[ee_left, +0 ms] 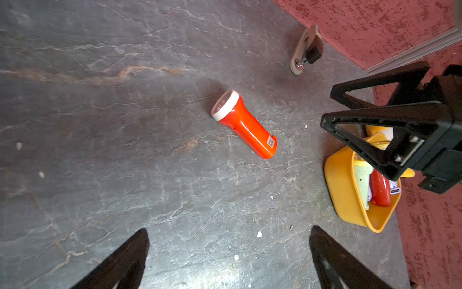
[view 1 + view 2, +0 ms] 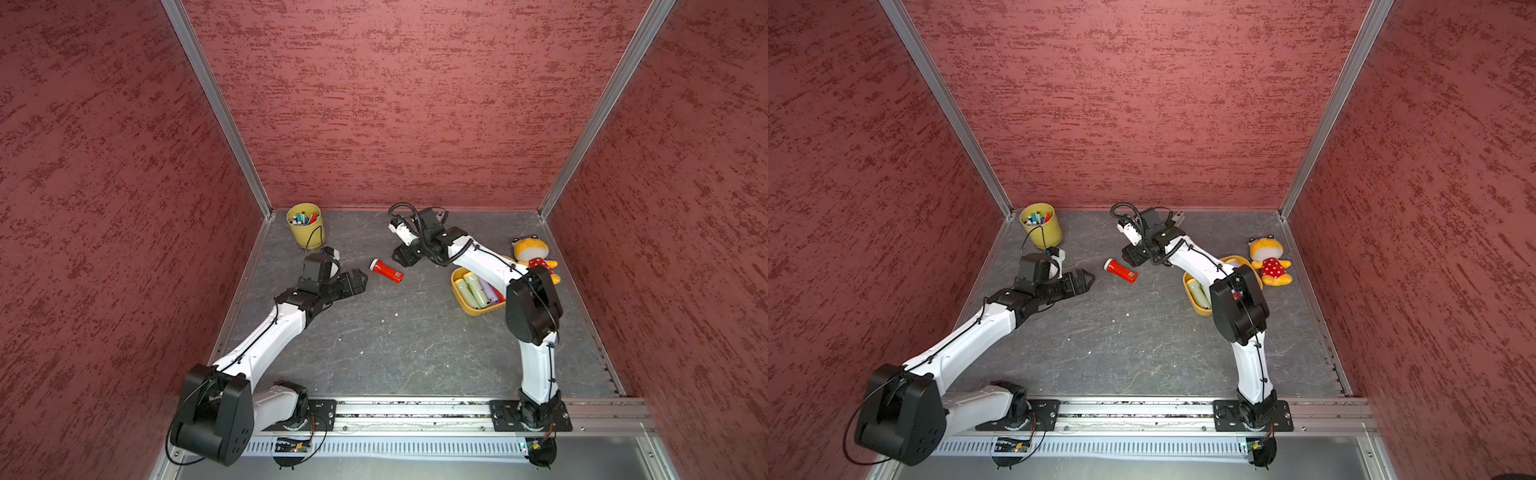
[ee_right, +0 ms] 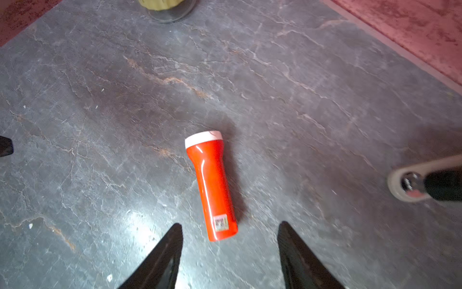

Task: Put the flashlights into the storage boxes
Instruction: Pick up the flashlight from the center of the board.

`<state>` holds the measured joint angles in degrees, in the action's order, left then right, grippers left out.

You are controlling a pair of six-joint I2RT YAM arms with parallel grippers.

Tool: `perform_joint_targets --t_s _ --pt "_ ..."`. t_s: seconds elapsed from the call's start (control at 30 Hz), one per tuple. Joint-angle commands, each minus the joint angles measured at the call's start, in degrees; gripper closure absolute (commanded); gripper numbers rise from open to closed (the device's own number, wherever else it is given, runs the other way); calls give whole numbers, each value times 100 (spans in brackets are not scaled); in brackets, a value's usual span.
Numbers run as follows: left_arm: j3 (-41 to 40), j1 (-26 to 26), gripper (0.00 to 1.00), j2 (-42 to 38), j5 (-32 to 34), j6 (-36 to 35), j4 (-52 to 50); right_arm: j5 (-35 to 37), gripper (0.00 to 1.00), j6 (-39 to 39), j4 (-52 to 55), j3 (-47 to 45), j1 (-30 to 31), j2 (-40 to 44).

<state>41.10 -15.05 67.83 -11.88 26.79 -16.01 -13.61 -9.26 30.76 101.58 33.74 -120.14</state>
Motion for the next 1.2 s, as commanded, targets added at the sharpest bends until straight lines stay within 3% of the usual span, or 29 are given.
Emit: perform_joint_targets --t_s 0.0,0.3,0.57,1.03,1.17 --pt "-73 46 1 -117 282 70 -108 27 34 -41 270 384 138 -379" --pt "-120 90 1 -112 208 70 -52 203 32 44 583 1116 274 -1246" --pt "-111 115 1 -112 139 66 -17 146 37 73 708 1413 283 -1685" --pt "-164 99 1 33 17 73 168 321 51 -47 555 1478 278 -1977" --pt "-145 99 0 37 26 48 168 367 58 -119 523 1505 283 -2014"
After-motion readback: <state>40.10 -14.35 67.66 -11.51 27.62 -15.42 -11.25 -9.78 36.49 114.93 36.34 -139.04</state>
